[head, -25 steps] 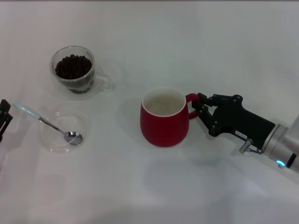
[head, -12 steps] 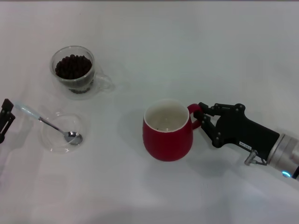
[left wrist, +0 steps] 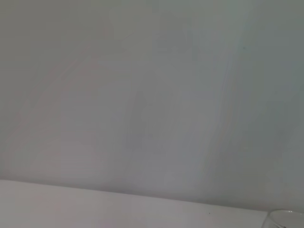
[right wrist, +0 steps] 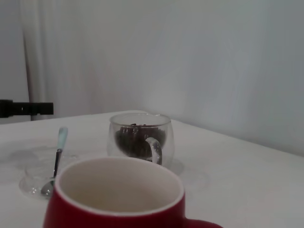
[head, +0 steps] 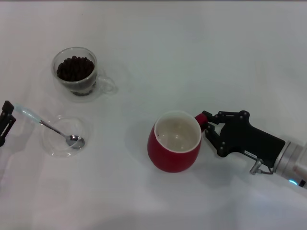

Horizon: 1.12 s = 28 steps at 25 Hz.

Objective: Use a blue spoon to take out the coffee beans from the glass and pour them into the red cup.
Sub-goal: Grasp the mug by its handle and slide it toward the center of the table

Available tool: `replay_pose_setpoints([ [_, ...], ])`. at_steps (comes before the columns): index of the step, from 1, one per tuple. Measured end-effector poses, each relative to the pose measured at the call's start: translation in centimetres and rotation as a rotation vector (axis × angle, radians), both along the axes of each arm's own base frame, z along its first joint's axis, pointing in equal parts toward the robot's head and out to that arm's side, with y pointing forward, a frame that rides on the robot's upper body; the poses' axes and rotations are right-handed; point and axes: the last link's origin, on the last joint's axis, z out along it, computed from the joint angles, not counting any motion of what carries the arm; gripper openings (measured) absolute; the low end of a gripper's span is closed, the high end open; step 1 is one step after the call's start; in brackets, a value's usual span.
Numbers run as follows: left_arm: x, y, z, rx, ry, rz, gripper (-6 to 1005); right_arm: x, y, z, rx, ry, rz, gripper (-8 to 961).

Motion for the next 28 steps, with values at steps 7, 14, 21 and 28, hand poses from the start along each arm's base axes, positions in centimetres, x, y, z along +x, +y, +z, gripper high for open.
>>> replay_pose_setpoints([
  [7,0.0,0.0,0.0,0.0,0.0,0.0,858,0.1,0.0,-0.1,-0.003,-0.012,-0.002,183],
  [14,0.0,0.0,0.0,0.001,0.0,0.001,858,0.1,0.0,0.1,-0.011,0.025,-0.029,382],
  [21,-0.1,0.0,0.1,0.007,-0.015,0.01,858,0.9,-1.0,1.7,-0.034,0.116,-0.051,680],
  [28,-0.2,0.0,0.3,0.012,-0.028,0.017,855,2.3,-2.0,3.6,-0.077,0.177,-0.107,744],
])
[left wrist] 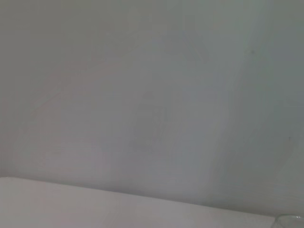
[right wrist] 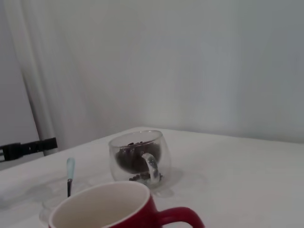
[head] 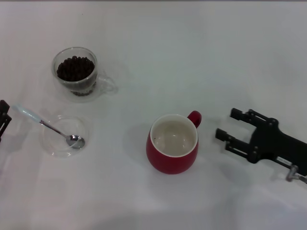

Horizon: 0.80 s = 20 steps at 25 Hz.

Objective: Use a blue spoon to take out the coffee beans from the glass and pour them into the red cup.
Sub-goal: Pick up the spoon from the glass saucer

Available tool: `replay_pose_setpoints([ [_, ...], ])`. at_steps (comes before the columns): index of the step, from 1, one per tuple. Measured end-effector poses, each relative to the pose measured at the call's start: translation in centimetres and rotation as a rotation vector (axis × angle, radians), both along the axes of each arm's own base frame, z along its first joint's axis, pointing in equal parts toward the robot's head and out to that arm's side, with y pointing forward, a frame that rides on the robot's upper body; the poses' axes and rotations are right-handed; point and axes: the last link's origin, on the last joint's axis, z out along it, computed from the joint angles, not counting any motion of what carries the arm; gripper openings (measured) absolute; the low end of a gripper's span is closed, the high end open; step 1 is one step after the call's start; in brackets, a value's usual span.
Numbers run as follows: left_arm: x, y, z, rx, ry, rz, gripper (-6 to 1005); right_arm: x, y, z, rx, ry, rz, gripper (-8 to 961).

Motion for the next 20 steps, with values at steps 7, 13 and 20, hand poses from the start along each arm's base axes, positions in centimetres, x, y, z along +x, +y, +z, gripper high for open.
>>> replay_pose_setpoints([
  [7,-1.0,-0.2,1.0,-0.022,-0.305,0.087,852,1.6,-1.2,2.9,0.185,0.059,-0.101,744],
  [13,-2.0,0.9,2.0,-0.217,-0.664,0.182,849,1.8,-1.9,3.2,0.291,0.047,-0.12,741],
  [20,-0.8,3.6,1.6,-0.419,-0.712,0.194,818,1.3,-1.4,3.2,0.296,0.062,-0.098,740],
])
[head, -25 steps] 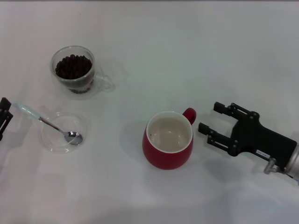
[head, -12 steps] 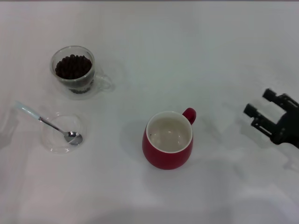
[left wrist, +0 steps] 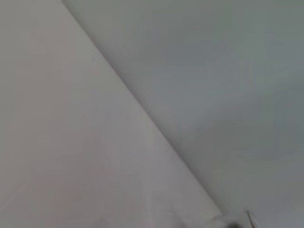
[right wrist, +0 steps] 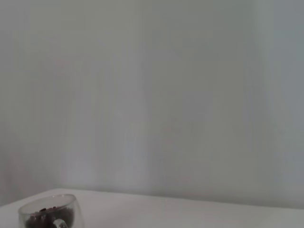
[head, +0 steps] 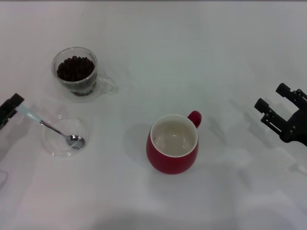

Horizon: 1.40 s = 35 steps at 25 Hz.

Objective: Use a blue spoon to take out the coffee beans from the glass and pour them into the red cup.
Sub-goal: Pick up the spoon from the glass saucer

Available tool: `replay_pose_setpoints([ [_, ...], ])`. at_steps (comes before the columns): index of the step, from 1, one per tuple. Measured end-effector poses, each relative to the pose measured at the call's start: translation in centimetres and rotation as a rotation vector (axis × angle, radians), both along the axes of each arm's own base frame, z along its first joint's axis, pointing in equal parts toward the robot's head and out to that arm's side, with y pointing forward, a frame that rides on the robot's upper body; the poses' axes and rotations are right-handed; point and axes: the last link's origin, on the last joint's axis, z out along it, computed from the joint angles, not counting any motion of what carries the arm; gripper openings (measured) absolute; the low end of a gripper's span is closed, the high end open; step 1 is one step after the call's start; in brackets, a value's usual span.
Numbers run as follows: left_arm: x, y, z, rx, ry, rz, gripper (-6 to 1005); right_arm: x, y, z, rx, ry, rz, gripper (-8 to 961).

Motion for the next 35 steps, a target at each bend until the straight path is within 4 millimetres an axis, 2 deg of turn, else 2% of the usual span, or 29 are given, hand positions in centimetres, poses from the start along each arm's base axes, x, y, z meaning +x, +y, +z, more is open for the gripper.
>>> replay_pose_setpoints([
  [5,0.2,0.9,-0.4,-0.063,0.024,-0.004,676,-0.1,0.1,0.0,0.002,0.003,0.004,740],
  [7,0.3,1.2,-0.5,-0.072,0.036,-0.014,680,-0.1,0.1,0.0,0.003,0.003,0.004,740],
  [18,0.8,1.1,-1.2,-0.057,0.069,-0.05,509,-0.1,0.1,0.0,0.002,0.003,0.001,739],
  [22,1.0,1.2,-1.2,-0.053,0.069,-0.061,368,-0.1,0.1,0.0,0.002,0.003,0.0,739],
  [29,1.7,1.1,-0.6,-0.005,0.04,-0.105,153,-0.1,0.1,0.0,0.001,0.003,-0.001,739],
  [35,2.5,1.6,1.2,0.089,0.005,-0.167,134,-0.1,0.1,-0.1,0.001,0.003,-0.002,739],
])
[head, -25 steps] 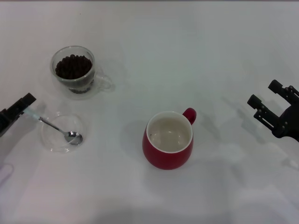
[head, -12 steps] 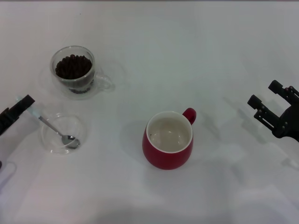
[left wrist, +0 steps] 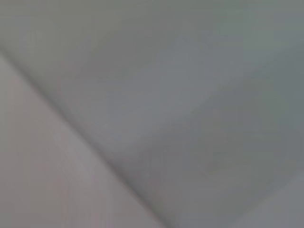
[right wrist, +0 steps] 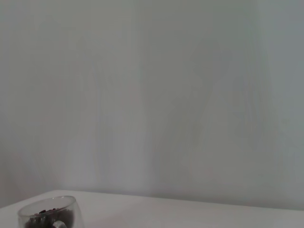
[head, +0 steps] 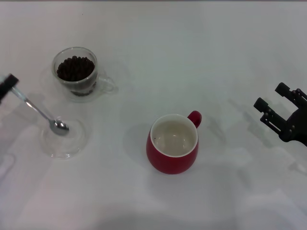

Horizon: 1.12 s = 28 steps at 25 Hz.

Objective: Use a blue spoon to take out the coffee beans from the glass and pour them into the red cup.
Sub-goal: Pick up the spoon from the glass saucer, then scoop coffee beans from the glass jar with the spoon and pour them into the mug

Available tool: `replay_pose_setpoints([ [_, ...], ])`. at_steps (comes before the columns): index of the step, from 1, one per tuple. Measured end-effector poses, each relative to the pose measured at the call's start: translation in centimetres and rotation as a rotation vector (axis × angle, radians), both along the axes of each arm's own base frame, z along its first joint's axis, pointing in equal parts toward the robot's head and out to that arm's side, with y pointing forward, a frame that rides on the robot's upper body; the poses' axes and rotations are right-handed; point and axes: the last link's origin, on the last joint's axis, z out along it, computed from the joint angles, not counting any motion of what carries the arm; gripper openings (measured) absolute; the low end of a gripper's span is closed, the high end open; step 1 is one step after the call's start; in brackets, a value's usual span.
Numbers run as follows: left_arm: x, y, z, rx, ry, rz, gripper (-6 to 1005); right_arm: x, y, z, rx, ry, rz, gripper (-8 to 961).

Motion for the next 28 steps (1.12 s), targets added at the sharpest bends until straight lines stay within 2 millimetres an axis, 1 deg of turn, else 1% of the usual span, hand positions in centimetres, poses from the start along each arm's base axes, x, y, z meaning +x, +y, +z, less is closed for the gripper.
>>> replay_pose_setpoints([
  [2,0.3,0.4,0.7,0.025,-0.008,-0.024,134,0.0,0.0,0.0,0.0,0.0,0.0,739],
  [5,1.2,1.8,1.9,0.074,-0.015,-0.071,133,0.0,0.1,0.0,0.0,0.0,0.002,739],
  [7,2.1,3.3,2.9,0.133,0.0,-0.118,133,-0.1,0.1,0.0,0.001,0.001,0.003,739],
  [10,4.0,6.1,4.3,0.213,0.043,-0.196,133,-0.1,0.2,0.0,0.002,0.002,0.006,739],
  [13,5.6,8.9,5.0,0.226,0.097,-0.25,133,-0.3,0.3,0.0,0.003,0.004,0.011,739],
  [14,5.9,9.4,5.0,0.224,0.109,-0.254,133,-0.3,0.4,0.0,0.004,0.005,0.013,739],
  [16,6.7,11.1,4.6,0.194,0.163,-0.259,132,-0.4,0.4,0.0,0.006,0.006,0.016,739],
  [17,6.9,11.4,4.2,0.18,0.182,-0.261,132,-0.4,0.4,0.0,0.007,0.007,0.016,739],
  [19,7.5,12.2,2.9,0.141,0.242,-0.272,132,-0.4,0.5,0.0,0.01,0.007,0.014,739],
  [20,8.0,12.6,1.7,0.135,0.308,-0.29,132,-0.3,0.5,0.1,0.012,0.007,0.012,739],
  [25,9.2,12.8,-0.4,0.166,0.421,-0.348,134,-0.3,0.5,0.1,0.013,0.005,0.007,738],
  [28,9.8,12.9,-1.6,0.155,0.441,-0.36,134,-0.2,0.5,0.0,0.011,0.002,0.0,738],
])
